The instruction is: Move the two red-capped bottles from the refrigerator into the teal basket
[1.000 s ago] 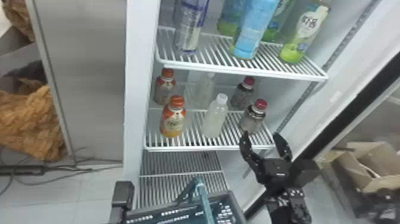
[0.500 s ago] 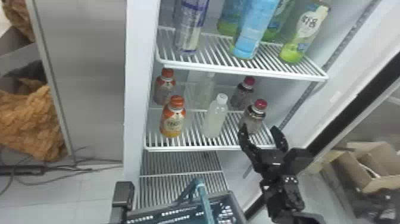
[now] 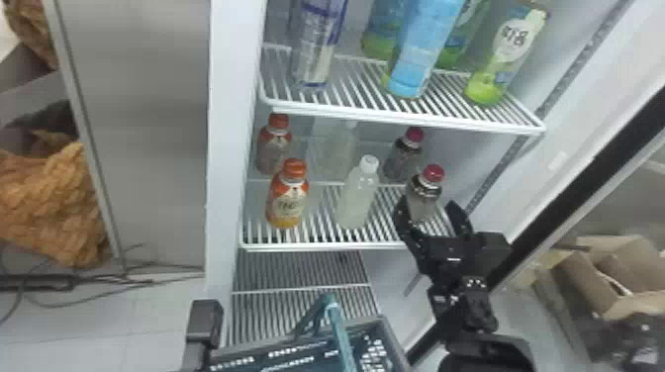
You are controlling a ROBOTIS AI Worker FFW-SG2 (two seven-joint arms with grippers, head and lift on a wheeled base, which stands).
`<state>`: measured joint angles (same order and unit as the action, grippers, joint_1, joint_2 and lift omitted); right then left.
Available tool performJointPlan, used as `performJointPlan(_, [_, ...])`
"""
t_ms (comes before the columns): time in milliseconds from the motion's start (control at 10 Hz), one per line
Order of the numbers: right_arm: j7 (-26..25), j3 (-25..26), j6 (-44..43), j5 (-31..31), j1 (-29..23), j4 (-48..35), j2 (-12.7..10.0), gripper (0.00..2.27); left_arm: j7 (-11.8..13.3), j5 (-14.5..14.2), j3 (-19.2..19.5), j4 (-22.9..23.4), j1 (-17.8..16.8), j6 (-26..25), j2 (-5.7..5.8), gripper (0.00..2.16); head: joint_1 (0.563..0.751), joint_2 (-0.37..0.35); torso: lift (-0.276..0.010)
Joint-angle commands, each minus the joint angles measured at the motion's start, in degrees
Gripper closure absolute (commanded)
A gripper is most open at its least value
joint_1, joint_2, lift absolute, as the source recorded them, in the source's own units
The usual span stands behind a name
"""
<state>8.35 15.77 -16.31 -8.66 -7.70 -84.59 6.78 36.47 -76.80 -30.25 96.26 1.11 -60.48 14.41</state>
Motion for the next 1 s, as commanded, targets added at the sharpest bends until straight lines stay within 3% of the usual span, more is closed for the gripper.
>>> performJointPlan(0, [0.00,0.00,-0.01,0.43,0.67,0.85,0.08,0.13,0.00,0.02,-0.03,0.00,-0.13,-0.27,0.09,1.11,0.695,-0.350,-0.228])
performJointPlan(300, [0.00,-0.11,0.13,0.09,2.36,2.68,0.34,0.21,0.09,0.59,-0.03,0.00,-0.27,-0.41,0.09,1.11,0.695,-0.350,-0.228])
performJointPlan(600, [0.79,-0.23,0.84,-1.28,2.78,2.68,0.43,0.69,0.09,0.59,0.20,0.00,-0.27,-0.69,0.09,1.11,0.695,-0.350,-0.228])
performJointPlan(900, [0.97,-0.11,0.84,-1.06,1.09,0.29,0.34,0.70,0.44,0.59,0.65,0.00,-0.27,-0.69,0.09,1.11,0.695,-0.350,-0.228])
